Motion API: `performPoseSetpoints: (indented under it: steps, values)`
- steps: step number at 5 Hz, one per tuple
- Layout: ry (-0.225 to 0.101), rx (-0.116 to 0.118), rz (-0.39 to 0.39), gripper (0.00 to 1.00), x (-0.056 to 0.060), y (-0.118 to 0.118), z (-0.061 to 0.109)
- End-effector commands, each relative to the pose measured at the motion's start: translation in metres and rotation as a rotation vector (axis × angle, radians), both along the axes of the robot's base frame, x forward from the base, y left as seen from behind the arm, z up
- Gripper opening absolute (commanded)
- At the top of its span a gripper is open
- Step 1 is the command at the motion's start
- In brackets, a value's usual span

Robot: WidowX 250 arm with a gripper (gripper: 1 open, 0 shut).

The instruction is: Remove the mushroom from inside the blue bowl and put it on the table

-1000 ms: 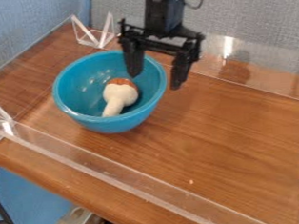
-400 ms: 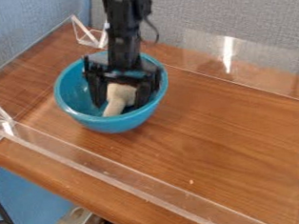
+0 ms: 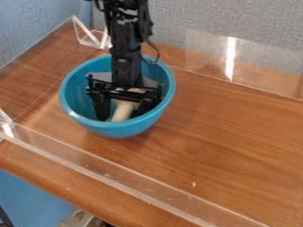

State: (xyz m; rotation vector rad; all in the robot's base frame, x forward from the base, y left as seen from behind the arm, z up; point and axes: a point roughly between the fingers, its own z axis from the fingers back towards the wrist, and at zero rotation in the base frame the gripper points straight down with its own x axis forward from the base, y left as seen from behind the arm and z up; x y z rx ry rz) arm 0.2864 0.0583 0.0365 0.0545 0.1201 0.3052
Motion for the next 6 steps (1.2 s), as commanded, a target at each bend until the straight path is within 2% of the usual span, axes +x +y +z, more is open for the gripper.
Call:
performPoseSetpoints:
  steps: [1, 3, 4, 5, 6]
  values:
    - [-0.054, 0.008, 0.028, 1.00, 0.011, -0.001, 0.010]
    - [-0.073, 0.004, -0.126, 1.00, 0.007, 0.031, 0.003]
    - [-0.074, 0.009, -0.195, 0.00, 0.006, 0.047, 0.002]
    - [-0.067, 0.023, -0.208, 0.00, 0.001, 0.052, 0.009]
    - [-0.085, 0.036, -0.225, 0.00, -0.004, 0.054, 0.026]
